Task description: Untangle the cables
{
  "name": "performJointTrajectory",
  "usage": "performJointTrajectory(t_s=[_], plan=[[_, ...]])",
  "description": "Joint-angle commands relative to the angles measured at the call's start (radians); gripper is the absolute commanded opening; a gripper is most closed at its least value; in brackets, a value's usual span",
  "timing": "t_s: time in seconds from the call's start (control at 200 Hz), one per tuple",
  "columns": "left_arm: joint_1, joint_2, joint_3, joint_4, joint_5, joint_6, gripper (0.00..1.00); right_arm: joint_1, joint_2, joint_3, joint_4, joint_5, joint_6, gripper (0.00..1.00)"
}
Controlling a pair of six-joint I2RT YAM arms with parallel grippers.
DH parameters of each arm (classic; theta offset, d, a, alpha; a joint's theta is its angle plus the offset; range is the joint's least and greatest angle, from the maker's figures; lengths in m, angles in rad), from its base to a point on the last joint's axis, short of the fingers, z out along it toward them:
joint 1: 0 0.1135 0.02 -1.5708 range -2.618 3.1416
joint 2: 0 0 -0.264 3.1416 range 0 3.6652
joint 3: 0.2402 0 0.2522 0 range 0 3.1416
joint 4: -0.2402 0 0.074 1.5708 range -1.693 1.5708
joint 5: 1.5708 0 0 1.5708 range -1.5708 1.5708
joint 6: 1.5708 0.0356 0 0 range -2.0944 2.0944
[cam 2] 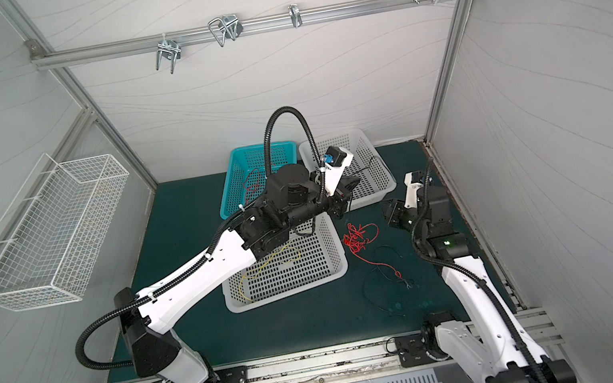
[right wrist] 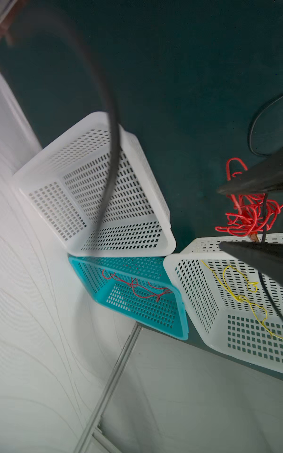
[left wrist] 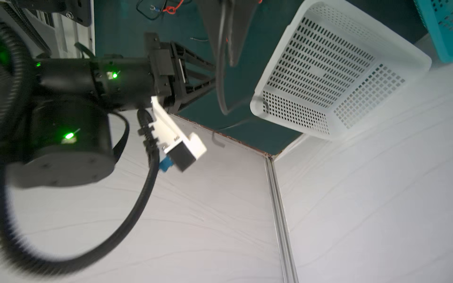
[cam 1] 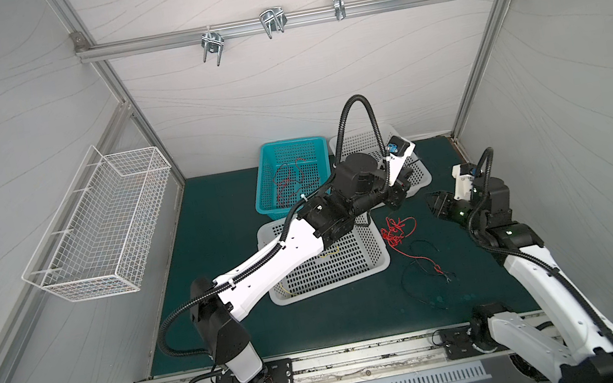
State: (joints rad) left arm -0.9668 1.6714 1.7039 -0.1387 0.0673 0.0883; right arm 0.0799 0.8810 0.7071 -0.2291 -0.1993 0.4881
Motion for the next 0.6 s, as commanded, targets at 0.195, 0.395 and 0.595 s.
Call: performJointTrajectory(t_s=[0.195, 0.395, 0.595], plan=[[0.000, 0.023, 0.186, 0.015, -0.089, 0.126, 0.00, -0.054, 0.028, -0.073, 0.018, -0.009, -0.003, 0.45], [0.000, 0.033, 0.250, 0.002, -0.094, 0.163, 0.00, -0.063, 0.057, -0.110, 0.044, -0.007, -0.001, 0.46], [0.001, 0.040, 0.259, 0.025, -0.108, 0.191, 0.00, -0.063, 0.090, -0.116, 0.056, -0.017, -0.005, 0.46]])
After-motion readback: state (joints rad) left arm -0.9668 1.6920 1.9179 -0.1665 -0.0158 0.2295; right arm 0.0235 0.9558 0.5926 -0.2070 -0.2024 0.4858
